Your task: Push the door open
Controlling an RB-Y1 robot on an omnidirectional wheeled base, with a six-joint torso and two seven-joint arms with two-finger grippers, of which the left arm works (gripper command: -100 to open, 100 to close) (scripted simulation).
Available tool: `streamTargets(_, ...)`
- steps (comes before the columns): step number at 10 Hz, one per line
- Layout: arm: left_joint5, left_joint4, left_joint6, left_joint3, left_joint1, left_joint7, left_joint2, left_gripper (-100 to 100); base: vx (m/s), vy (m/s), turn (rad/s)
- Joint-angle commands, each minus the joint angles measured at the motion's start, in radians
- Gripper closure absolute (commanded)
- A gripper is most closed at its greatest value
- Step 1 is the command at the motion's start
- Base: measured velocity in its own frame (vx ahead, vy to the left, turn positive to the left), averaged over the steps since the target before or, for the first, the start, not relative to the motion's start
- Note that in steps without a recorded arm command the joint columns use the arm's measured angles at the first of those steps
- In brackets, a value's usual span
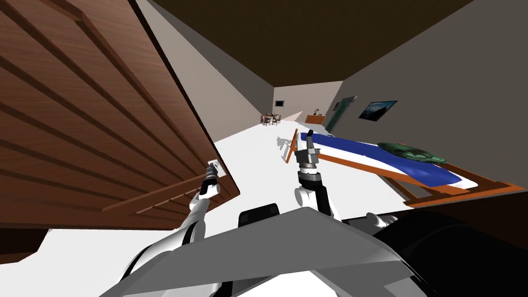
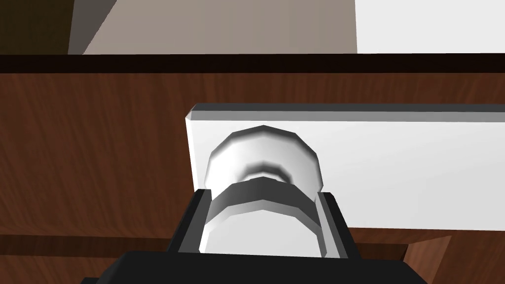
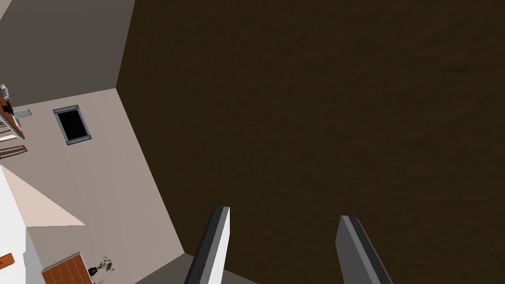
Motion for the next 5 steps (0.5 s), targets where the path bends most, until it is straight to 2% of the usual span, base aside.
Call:
streamTargets(1, 0.005, 0.001, 0.000, 0.016, 0.002, -0.005, 0.006, 100, 0.152, -0.031, 0.043)
streamTargets(5, 0.016, 0.004, -0.001, 0.055, 0.007, -0.017, 0.019, 100, 0.211, -0.061, 0.063)
